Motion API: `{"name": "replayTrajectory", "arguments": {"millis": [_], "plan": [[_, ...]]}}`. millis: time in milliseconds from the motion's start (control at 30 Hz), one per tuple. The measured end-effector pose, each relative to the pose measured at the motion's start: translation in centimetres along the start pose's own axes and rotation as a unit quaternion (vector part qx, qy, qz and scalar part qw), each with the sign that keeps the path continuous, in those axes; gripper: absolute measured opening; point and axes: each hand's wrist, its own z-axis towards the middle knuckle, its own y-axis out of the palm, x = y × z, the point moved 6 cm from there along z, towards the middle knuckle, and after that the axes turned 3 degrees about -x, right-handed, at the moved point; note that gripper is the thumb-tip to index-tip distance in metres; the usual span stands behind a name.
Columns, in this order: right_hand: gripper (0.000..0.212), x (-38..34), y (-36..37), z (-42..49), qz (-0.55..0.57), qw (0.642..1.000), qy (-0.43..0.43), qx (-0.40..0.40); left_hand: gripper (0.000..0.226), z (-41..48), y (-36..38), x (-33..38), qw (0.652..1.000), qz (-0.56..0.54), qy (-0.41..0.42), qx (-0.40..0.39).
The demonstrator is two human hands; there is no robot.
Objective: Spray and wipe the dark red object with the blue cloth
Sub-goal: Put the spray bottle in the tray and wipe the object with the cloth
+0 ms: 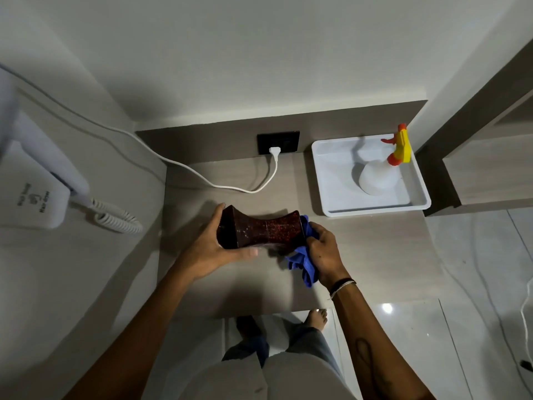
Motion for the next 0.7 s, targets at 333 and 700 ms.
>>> {"name": "replayTrajectory", "arguments": {"millis": [333, 700], "plan": [[0.065, -1.7, 10.0, -7.1, -0.456, 0.821, -0.336, -0.069, 0.081, -1.3, 0.2, 1.7, 0.972, 0.127, 0.135, 0.146], [0.102, -0.7, 11.1, -7.3, -0.456, 0.814, -0.339, -0.116, 0.091, -1.6, 0.4, 2.7, 0.964, 0.172, 0.102, 0.172]]}}
